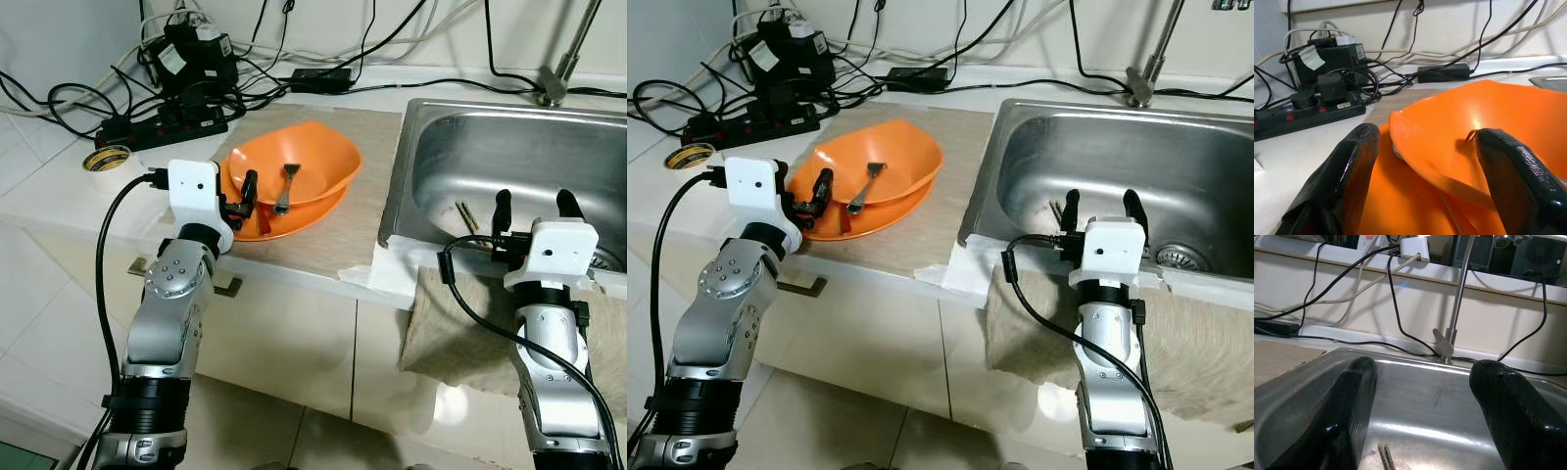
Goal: Kitchen organization
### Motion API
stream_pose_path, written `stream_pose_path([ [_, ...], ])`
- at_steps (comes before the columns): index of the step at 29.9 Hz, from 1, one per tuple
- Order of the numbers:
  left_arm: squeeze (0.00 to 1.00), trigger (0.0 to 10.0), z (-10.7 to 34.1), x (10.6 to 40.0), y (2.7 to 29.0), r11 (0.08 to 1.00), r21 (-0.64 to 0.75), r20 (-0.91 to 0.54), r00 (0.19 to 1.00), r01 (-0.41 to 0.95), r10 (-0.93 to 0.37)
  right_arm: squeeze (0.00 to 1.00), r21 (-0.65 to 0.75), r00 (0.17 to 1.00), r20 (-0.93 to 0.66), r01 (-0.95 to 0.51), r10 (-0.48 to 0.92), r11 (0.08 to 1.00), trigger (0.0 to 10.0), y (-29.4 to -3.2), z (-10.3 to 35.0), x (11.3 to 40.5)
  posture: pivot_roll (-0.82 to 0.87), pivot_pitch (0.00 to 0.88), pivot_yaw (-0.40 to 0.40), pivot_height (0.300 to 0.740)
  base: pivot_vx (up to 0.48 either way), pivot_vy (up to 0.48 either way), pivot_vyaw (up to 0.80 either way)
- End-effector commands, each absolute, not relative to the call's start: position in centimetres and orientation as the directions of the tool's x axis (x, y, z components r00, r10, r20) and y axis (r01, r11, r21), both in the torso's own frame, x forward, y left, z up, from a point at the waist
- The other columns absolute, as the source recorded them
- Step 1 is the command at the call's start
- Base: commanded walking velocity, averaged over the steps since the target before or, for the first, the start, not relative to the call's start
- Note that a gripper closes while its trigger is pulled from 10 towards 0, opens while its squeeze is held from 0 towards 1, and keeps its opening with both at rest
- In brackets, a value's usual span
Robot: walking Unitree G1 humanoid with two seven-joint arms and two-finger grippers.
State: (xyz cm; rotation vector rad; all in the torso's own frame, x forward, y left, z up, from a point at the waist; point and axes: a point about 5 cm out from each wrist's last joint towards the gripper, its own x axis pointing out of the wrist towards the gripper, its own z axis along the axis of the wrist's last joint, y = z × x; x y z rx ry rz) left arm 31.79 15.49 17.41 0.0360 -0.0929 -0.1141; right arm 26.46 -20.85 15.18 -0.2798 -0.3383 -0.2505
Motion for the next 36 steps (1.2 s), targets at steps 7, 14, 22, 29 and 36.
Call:
stream_pose_path([
  [7, 0.00, 10.0, 17.5, 31.8, 15.4, 0.992, 0.044, 0.096, 0.988, 0.116, -0.120, 0.00, -0.229, 0.909, 0.372, 0.286, -0.188, 0.931, 10.0, -20.7, 15.1, 26.5, -0.08, 0.000, 0.121, 0.740, 0.000, 0.000, 0.00],
  [14, 0.00, 10.0, 18.5, 32.0, 15.0, 0.991, 0.020, 0.114, 0.985, 0.130, -0.132, 0.00, -0.231, 0.906, 0.383, 0.282, -0.179, 0.931, 10.0, -20.5, 15.4, 26.5, -0.09, 0.000, 0.123, 0.740, 0.000, 0.000, 0.00],
  [22, 0.00, 10.0, 19.2, 32.1, 14.8, 0.991, 0.012, 0.140, 0.981, 0.134, -0.134, 0.00, -0.238, 0.908, 0.381, 0.279, -0.175, 0.930, 10.0, -20.5, 15.3, 26.5, -0.09, 0.000, 0.120, 0.740, 0.000, -0.210, 0.00],
  [29, 0.00, 10.0, 19.4, 32.1, 14.6, 0.990, 0.013, 0.149, 0.979, 0.140, -0.140, 0.00, -0.244, 0.909, 0.381, 0.274, -0.168, 0.930, 10.0, -20.1, 15.2, 26.5, -0.09, 0.000, 0.120, 0.740, 0.198, -0.401, 0.00],
  [36, 0.00, 10.0, 19.4, 32.1, 14.6, 0.991, 0.009, 0.145, 0.980, 0.136, -0.136, 0.00, -0.249, 0.909, 0.382, 0.273, -0.165, 0.929, 10.0, -20.1, 15.3, 26.6, -0.08, 0.000, 0.118, 0.740, 0.000, 0.000, 0.00],
])
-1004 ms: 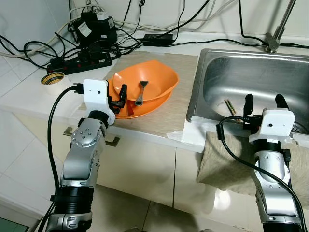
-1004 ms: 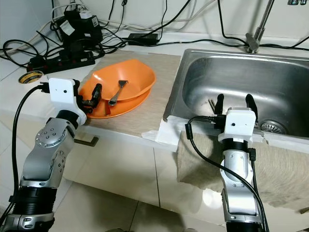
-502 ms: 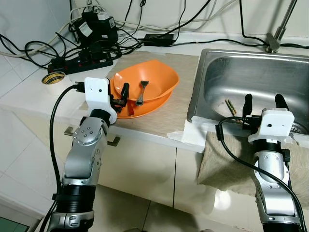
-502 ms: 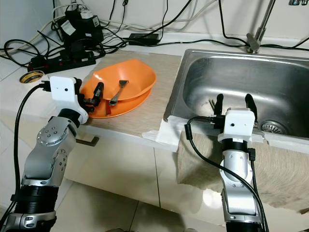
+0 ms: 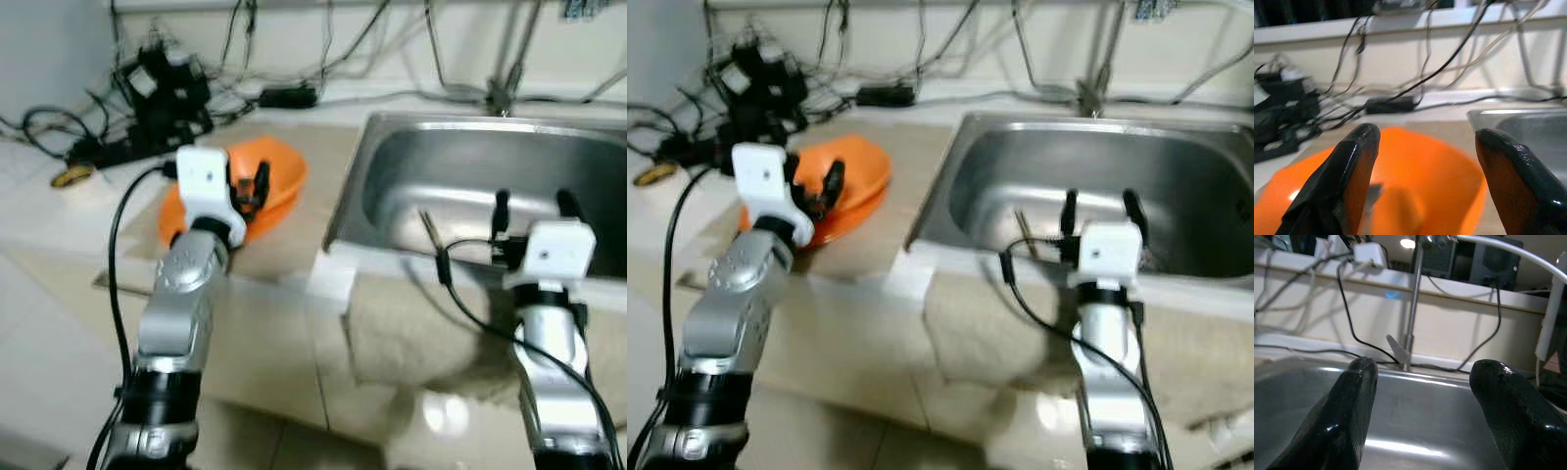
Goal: Kitchen organization
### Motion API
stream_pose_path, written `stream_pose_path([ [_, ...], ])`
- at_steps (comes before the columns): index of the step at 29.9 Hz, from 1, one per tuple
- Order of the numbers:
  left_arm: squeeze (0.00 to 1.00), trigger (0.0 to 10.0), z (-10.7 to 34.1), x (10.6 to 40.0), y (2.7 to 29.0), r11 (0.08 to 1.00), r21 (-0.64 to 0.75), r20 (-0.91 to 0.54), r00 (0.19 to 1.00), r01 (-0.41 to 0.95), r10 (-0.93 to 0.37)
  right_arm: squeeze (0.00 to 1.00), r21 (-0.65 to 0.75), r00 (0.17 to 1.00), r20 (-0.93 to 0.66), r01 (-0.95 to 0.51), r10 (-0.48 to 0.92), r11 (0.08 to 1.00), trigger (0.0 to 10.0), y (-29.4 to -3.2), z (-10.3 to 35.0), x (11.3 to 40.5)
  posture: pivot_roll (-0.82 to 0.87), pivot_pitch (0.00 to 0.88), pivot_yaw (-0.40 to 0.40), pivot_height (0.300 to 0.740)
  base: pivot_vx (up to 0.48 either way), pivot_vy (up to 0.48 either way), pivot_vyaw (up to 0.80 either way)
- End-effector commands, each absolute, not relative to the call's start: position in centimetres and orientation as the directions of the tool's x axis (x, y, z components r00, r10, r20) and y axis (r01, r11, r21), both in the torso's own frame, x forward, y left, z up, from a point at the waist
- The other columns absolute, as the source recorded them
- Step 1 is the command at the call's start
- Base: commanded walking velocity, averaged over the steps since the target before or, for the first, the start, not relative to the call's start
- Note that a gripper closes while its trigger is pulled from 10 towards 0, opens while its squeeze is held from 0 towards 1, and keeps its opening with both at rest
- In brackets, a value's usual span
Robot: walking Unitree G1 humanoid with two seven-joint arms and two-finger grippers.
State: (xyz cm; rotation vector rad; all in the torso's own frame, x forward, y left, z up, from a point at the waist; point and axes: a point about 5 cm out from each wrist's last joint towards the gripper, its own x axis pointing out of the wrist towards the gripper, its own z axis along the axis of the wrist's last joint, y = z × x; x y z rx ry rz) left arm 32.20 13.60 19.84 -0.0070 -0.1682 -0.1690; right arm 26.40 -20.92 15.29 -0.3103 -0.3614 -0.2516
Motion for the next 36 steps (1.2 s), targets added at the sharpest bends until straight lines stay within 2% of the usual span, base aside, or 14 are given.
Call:
stream_pose_path([
  [1, 0.00, 10.0, 19.4, 32.1, 14.6, 0.991, 0.009, 0.144, 0.980, 0.136, -0.135, 0.00, -0.249, 0.909, 0.382, 0.273, -0.165, 0.929, 10.0, -20.1, 15.3, 26.6, -0.08, 0.000, 0.117, 0.740, 0.000, 0.000, 0.00],
  [8, 0.00, 10.0, 19.4, 32.2, 14.8, 0.992, 0.038, 0.130, 0.984, 0.119, -0.123, 0.00, -0.250, 0.910, 0.381, 0.270, -0.161, 0.930, 10.0, -20.0, 15.3, 26.6, -0.08, 0.000, 0.116, 0.740, 0.000, 0.000, 0.00],
  [15, 0.00, 10.0, 20.1, 32.3, 14.2, 0.987, 0.036, 0.146, 0.976, 0.158, -0.162, 0.00, -0.248, 0.906, 0.393, 0.268, -0.156, 0.931, 10.0, -19.9, 15.8, 26.7, -0.08, 0.000, 0.115, 0.740, 0.000, 0.000, 0.00],
  [21, 0.00, 10.0, 20.8, 32.3, 13.6, 0.979, 0.056, 0.175, 0.963, 0.197, -0.204, 0.00, -0.251, 0.906, 0.399, 0.258, -0.143, 0.933, 10.0, -19.6, 16.1, 26.8, -0.08, 0.000, 0.116, 0.740, 0.381, 0.000, 0.00],
  [28, 0.00, 10.0, 21.0, 32.5, 13.2, 0.974, 0.066, 0.171, 0.959, 0.217, -0.225, 0.00, -0.245, 0.908, 0.389, 0.268, -0.159, 0.932, 10.0, -19.8, 16.1, 26.9, -0.08, 0.000, 0.118, 0.740, 0.216, 0.000, -0.76],
  [36, 0.00, 10.0, 20.8, 32.6, 13.0, 0.967, 0.092, 0.159, 0.955, 0.238, -0.250, 0.00, -0.255, 0.911, 0.382, 0.263, -0.153, 0.930, 10.0, -19.5, 15.8, 26.9, -0.08, 0.000, 0.118, 0.740, 0.000, 0.000, 0.00],
])
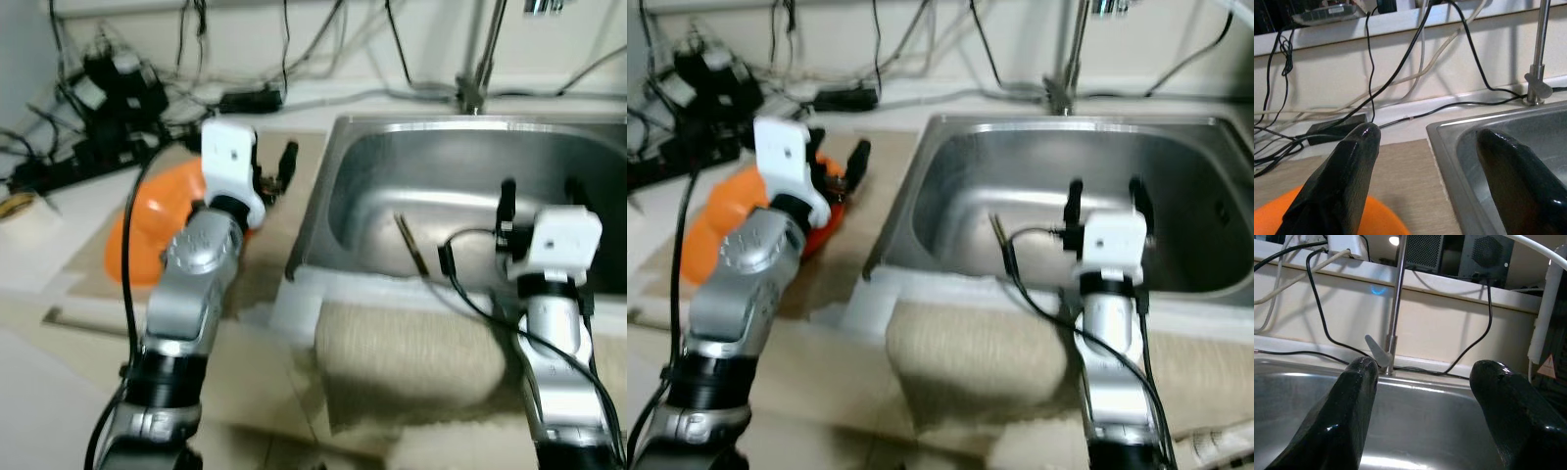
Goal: Kitchen organization
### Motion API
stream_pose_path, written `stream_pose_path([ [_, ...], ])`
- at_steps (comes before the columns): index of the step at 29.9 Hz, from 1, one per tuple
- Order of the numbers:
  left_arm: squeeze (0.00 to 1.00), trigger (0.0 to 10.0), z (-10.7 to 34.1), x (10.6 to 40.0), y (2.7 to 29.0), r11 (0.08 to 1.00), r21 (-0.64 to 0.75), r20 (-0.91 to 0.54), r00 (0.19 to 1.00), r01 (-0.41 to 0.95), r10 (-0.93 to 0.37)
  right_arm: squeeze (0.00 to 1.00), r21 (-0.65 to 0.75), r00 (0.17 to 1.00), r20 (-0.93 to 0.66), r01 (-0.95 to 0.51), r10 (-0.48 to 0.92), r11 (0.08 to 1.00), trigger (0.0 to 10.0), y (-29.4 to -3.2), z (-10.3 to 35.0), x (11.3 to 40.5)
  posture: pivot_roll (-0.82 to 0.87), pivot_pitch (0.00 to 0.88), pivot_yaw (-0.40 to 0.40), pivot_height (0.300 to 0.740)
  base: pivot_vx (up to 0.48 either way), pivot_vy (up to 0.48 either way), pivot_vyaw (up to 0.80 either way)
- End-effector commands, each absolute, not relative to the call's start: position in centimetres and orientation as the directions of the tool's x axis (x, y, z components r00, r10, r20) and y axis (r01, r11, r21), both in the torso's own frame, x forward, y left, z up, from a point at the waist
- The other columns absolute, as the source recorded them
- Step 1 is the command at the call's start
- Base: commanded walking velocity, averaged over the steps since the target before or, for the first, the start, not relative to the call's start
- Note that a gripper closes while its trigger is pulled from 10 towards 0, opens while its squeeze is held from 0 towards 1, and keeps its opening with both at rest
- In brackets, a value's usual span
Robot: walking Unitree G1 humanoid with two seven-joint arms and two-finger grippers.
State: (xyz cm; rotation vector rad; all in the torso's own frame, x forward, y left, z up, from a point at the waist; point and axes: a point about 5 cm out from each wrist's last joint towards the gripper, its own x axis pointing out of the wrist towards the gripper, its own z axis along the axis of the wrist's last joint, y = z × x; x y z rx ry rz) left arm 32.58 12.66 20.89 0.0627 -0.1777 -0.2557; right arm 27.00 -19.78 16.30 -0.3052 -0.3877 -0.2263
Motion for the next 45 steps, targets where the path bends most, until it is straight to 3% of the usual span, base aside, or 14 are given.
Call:
stream_pose_path([
  [1, 0.00, 10.0, 20.8, 32.6, 13.0, 0.967, 0.093, 0.160, 0.955, 0.239, -0.251, 0.00, -0.256, 0.912, 0.381, 0.262, -0.151, 0.931, 10.0, -19.5, 15.8, 27.0, -0.08, 0.000, 0.118, 0.740, 0.000, 0.000, 0.00],
  [12, 0.00, 10.0, 21.3, 33.1, 13.7, 0.970, 0.106, 0.138, 0.963, 0.217, -0.230, 0.00, -0.253, 0.914, 0.383, 0.245, -0.136, 0.936, 10.0, -19.0, 15.8, 27.0, -0.08, 0.000, 0.117, 0.740, 0.000, 0.000, 0.00],
  [19, 0.00, 10.0, 26.0, 35.7, 15.5, 0.967, 0.163, 0.092, 0.973, 0.194, -0.211, 0.00, -0.257, 0.918, 0.375, 0.233, -0.125, 0.938, 10.0, -19.0, 15.8, 27.1, -0.07, 0.000, 0.113, 0.740, 0.000, 0.000, 0.00],
  [25, 0.00, 10.0, 27.3, 36.9, 16.7, 0.950, 0.215, -0.005, 0.973, 0.228, -0.232, 0.00, -0.255, 0.921, 0.372, 0.225, -0.119, 0.941, 10.0, -18.8, 15.7, 27.2, -0.06, 0.000, 0.114, 0.740, 0.000, 0.000, 0.00],
  [26, 0.00, 10.0, 27.3, 37.0, 17.3, 0.944, 0.189, -0.100, 0.961, 0.272, -0.257, 0.00, -0.248, 0.926, 0.361, 0.211, -0.112, 0.945, 10.0, -18.6, 15.6, 27.3, -0.06, 0.000, 0.119, 0.740, 0.000, 0.000, 0.00],
  [29, 0.00, 10.0, 26.7, 37.0, 17.8, 0.952, 0.122, -0.190, 0.948, 0.281, -0.256, 0.00, -0.236, 0.930, 0.353, 0.192, -0.101, 0.953, 10.0, -18.3, 15.7, 27.4, -0.06, 0.000, 0.121, 0.740, 0.000, 0.000, 0.00],
  [34, 0.00, 10.0, 25.4, 36.7, 18.2, 0.962, 0.043, -0.276, 0.928, 0.271, -0.250, 0.00, -0.178, 0.936, 0.351, 0.056, 0.010, 0.983, 10.0, -16.8, 17.8, 28.1, -0.05, 0.000, 0.120, 0.740, 0.000, 0.000, 0.00],
  [36, 0.00, 10.0, 25.0, 36.4, 18.4, 0.962, 0.016, -0.307, 0.917, 0.273, -0.255, 0.00, -0.176, 0.920, 0.366, -0.080, 0.141, 0.981, 10.0, -16.0, 20.0, 28.3, -0.05, 0.000, 0.113, 0.740, 0.000, 0.000, 0.00],
  [38, 0.00, 10.0, 25.0, 36.2, 18.9, 0.964, 0.015, -0.328, 0.912, 0.266, -0.247, 0.00, -0.201, 0.900, 0.370, -0.165, 0.231, 0.966, 10.0, -16.0, 21.6, 28.4, -0.04, 0.000, 0.107, 0.740, 0.000, 0.000, 0.00],
  [45, 0.00, 10.0, 25.2, 35.0, 19.6, 0.957, -0.057, -0.414, 0.865, 0.285, -0.283, 0.00, -0.190, 0.878, 0.328, -0.301, 0.350, 0.934, 10.0, -16.7, 23.1, 28.6, -0.02, 0.000, 0.092, 0.740, 0.000, 0.000, 0.00],
])
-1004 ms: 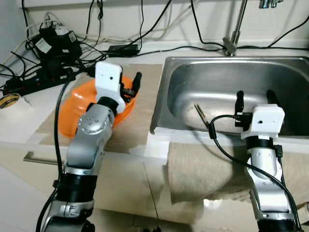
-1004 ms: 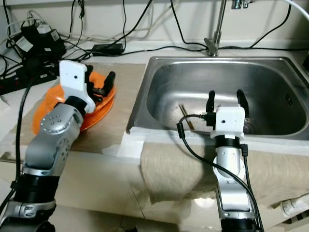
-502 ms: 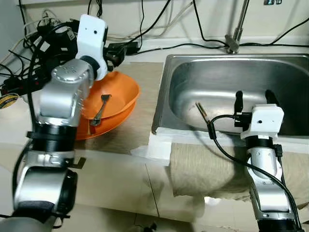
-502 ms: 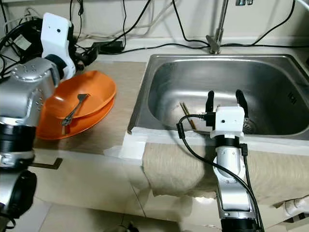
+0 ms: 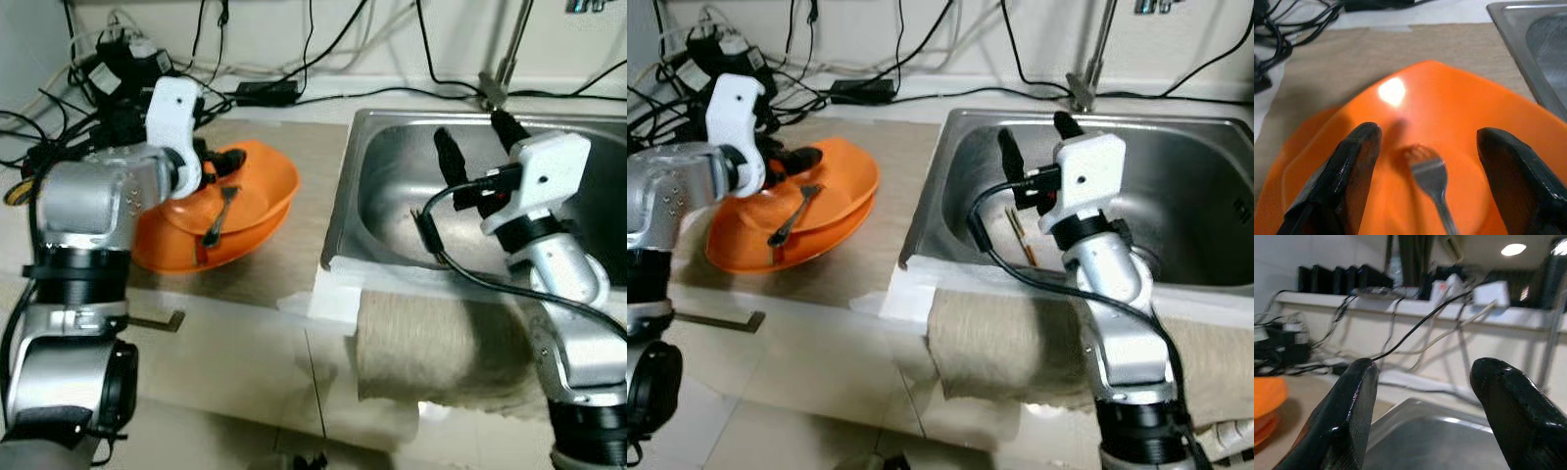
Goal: Kitchen organization
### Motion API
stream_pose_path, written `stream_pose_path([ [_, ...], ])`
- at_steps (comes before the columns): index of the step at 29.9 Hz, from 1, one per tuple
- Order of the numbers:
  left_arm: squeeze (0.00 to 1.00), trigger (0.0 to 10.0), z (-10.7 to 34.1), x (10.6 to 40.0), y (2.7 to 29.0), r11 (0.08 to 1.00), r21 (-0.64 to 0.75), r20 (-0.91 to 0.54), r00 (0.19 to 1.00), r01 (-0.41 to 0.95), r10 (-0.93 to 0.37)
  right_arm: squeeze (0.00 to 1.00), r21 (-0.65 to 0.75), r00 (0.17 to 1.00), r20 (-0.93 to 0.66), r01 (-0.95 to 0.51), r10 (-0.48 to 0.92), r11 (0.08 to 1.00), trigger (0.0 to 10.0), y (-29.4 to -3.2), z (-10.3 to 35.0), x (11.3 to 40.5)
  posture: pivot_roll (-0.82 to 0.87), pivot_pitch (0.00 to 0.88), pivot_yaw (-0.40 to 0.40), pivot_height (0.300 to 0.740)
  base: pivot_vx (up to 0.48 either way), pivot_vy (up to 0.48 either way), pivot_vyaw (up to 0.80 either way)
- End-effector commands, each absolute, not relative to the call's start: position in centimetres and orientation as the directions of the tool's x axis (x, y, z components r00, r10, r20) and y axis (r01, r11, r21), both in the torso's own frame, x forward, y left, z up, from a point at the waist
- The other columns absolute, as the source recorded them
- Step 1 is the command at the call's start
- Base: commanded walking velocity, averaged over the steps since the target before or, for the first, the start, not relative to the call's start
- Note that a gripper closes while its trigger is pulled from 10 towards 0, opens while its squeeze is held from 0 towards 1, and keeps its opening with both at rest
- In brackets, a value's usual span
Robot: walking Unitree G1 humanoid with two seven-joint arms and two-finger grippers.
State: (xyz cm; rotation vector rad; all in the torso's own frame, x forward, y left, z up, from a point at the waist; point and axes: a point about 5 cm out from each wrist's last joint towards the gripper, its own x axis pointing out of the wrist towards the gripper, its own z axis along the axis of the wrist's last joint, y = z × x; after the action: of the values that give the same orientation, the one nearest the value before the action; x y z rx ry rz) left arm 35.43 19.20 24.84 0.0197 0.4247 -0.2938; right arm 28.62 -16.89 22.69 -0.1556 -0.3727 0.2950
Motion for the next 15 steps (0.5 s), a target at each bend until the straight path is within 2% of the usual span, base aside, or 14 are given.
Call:
stream_pose_path([
  [1, 0.00, 10.0, 25.2, 34.9, 19.8, 0.957, -0.066, -0.423, 0.861, 0.281, -0.282, 0.00, -0.183, 0.875, 0.321, -0.320, 0.364, 0.930, 10.0, -16.6, 23.1, 28.6, -0.02, 0.000, 0.092, 0.740, 0.000, 0.000, 0.00],
  [8, 0.00, 10.0, 25.1, 34.7, 19.7, 0.949, -0.113, -0.458, 0.832, 0.294, -0.313, 0.00, -0.113, 0.846, 0.233, -0.467, 0.480, 0.877, 10.0, -15.8, 22.7, 28.6, -0.01, 0.000, 0.091, 0.740, 0.000, 0.000, 0.00],
  [11, 0.00, 10.0, 25.4, 34.5, 18.9, 0.931, -0.152, -0.466, 0.807, 0.332, -0.364, 0.00, -0.073, 0.817, 0.183, -0.543, 0.547, 0.836, 10.0, -15.3, 22.2, 28.1, -0.01, 0.000, 0.094, 0.740, 0.000, 0.000, 0.00],
  [15, 0.00, 10.0, 25.5, 33.9, 17.8, 0.903, -0.171, -0.478, 0.768, 0.394, -0.426, 0.00, -0.037, 0.806, 0.162, -0.572, 0.570, 0.820, 10.0, -15.0, 21.9, 28.0, 0.00, 0.000, 0.097, 0.740, 0.000, 0.000, 0.00],
])
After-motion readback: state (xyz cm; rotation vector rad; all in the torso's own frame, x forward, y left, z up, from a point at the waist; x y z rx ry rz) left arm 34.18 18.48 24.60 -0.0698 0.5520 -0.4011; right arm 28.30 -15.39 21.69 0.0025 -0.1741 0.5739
